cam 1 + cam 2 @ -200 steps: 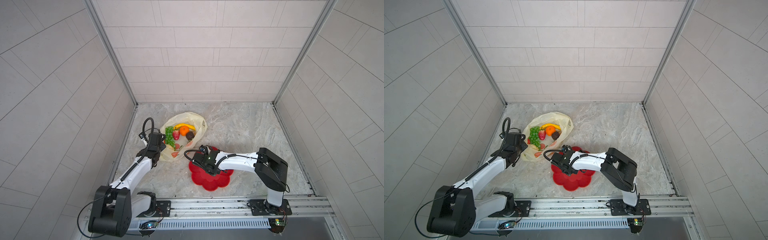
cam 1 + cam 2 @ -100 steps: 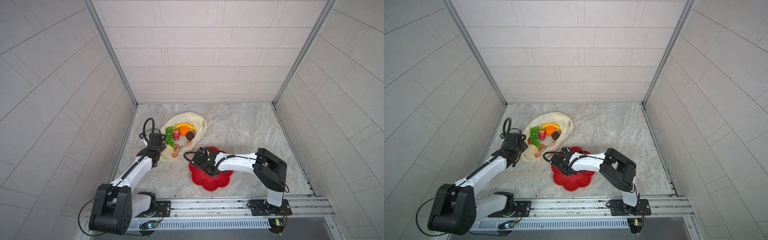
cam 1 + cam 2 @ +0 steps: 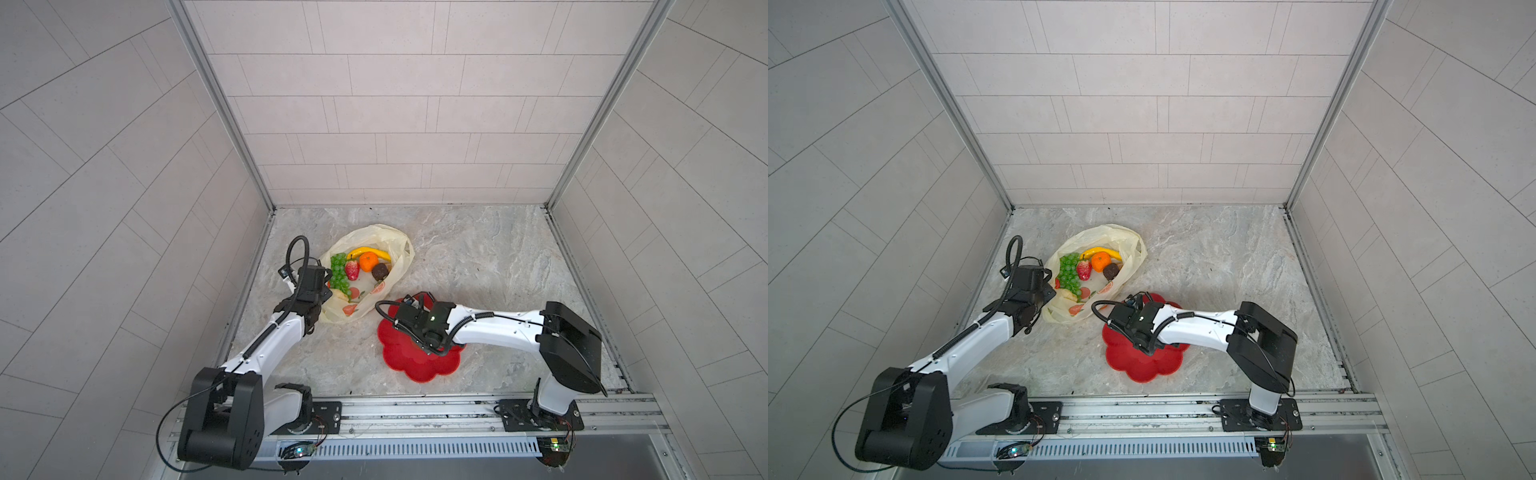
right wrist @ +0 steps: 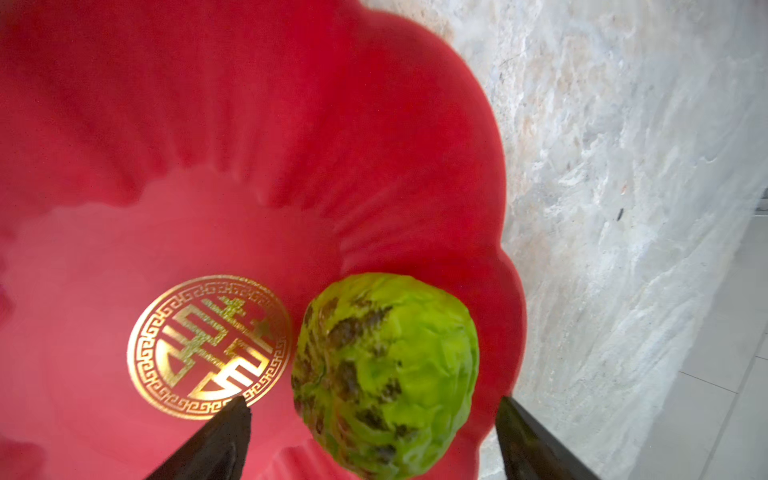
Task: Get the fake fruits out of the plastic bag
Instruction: 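Lower the custard apple onto the red plate and open the right gripper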
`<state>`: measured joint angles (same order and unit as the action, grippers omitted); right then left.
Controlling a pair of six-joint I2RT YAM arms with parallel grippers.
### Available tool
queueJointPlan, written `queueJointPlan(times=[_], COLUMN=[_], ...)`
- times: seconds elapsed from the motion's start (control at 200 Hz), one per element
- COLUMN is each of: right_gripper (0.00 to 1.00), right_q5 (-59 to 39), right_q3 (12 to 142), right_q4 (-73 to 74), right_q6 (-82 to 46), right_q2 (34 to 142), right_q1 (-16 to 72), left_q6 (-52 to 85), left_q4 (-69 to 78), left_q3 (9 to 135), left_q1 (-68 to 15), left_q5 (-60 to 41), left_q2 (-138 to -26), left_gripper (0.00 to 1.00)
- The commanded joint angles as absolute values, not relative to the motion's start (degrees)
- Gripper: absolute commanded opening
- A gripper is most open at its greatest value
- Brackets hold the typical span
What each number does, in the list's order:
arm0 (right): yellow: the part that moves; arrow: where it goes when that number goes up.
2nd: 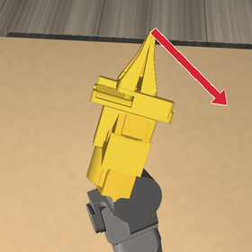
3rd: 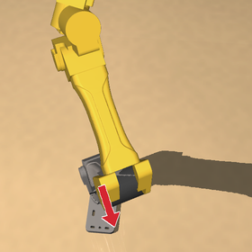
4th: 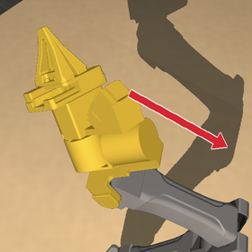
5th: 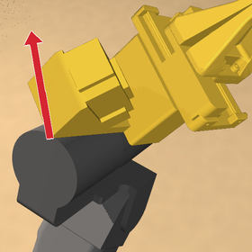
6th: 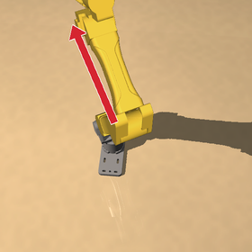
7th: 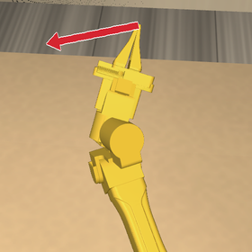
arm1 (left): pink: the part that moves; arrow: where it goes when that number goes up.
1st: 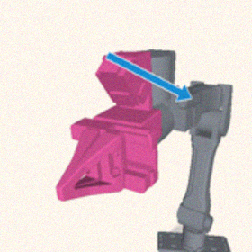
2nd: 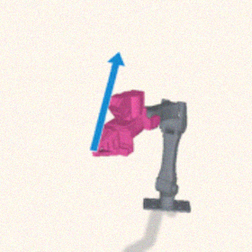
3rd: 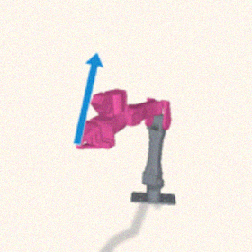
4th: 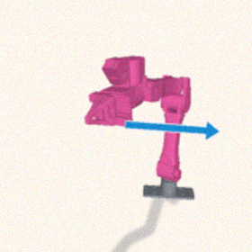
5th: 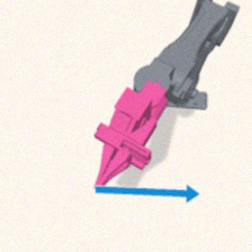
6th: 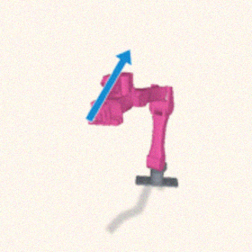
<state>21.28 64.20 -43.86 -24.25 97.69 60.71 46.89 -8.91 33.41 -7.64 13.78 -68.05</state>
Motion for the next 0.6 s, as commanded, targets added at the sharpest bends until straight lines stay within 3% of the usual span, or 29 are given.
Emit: queueJointPlan(times=[0.0,0.295,0.595], right_gripper=[0.87,0.88,0.90], right_q5=[13.67,-1.26,1.81], right_q3=[61.04,56.08,57.62], right_q4=[-39.93,-30.72,-33.32], right_q6=[-25.27,-27.02,-25.92], right_q2=[95.11,91.59,89.43], right_q1=[57.66,50.30,50.36], left_q6=[46.18,46.07,45.38], left_q4=[-9.76,-9.49,-8.28], left_q3=[34.54,34.52,34.58], left_q1=[-7.56,-7.56,-7.56], left_q5=[14.29,13.96,12.17], left_q2=[-67.90,-67.83,-68.46], left_gripper=[0.00,0.00,0.00])
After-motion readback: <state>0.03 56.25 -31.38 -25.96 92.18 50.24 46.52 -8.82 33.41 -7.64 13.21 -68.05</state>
